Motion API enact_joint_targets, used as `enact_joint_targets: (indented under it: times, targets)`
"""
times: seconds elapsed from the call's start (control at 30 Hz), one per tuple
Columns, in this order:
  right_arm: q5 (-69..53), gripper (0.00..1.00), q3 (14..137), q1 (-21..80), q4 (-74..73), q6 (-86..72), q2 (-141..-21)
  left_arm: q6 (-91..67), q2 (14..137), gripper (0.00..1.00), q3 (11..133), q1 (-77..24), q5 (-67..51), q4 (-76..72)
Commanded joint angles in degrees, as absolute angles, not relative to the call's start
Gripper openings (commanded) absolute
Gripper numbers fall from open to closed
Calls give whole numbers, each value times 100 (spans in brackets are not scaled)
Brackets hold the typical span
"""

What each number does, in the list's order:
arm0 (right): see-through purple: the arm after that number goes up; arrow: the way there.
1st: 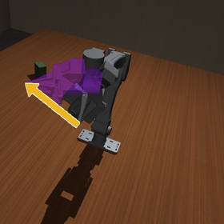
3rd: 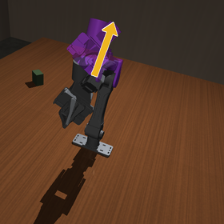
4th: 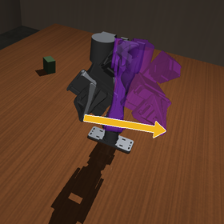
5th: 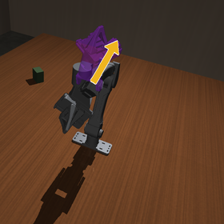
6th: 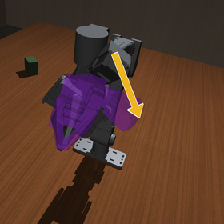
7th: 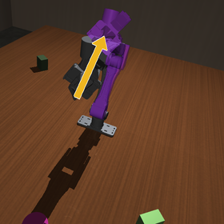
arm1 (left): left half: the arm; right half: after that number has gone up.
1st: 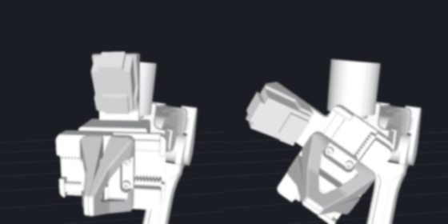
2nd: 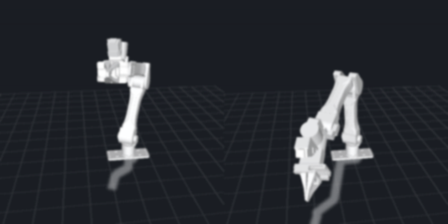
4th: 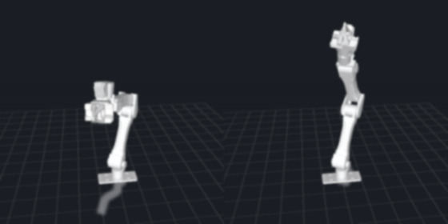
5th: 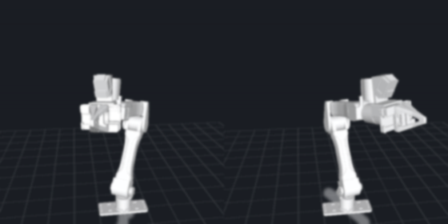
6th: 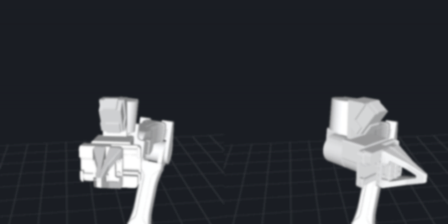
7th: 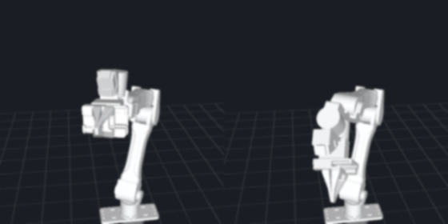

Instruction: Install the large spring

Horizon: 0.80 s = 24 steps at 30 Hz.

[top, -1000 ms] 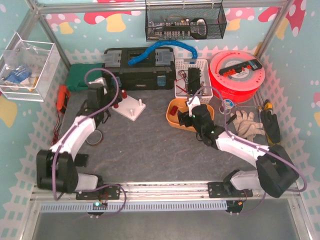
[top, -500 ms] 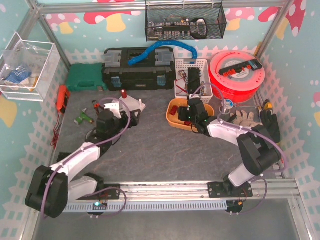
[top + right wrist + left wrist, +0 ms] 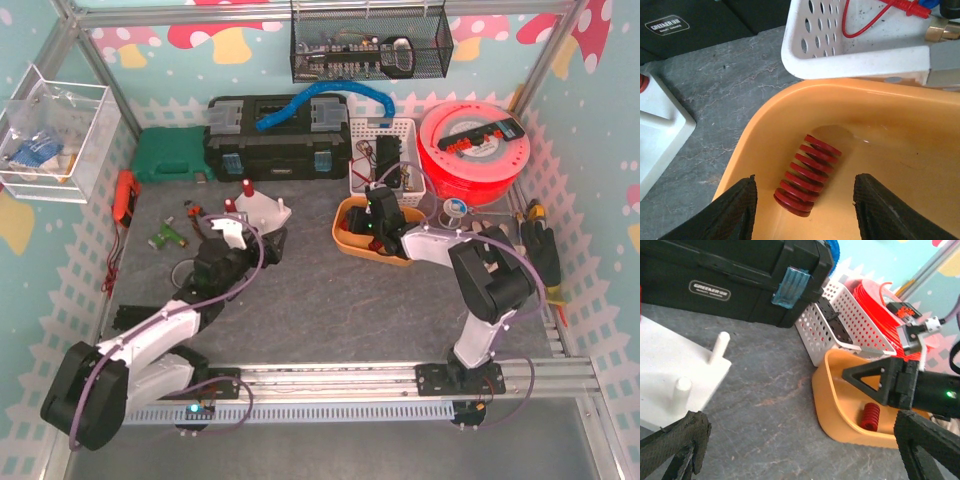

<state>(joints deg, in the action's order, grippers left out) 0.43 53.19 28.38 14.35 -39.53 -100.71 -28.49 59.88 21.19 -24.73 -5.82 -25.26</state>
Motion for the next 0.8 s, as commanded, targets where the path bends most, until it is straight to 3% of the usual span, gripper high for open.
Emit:
enact_joint_targets:
  times: [0.0,0.5,0.77]
  targets:
    - [130,55,5504,2820,1349,-4005,-10263,-2875,5863,99,1872,-2627,-411,-2959]
    - [93,53,5846,2830,1160,-3944,-11053,-2704,5659,99,1816,-2628,-211,-2913]
    - [903,51,6304,2829,170,-3908,-11460,-2701,5700,99,1849,-2628,-172,-2871]
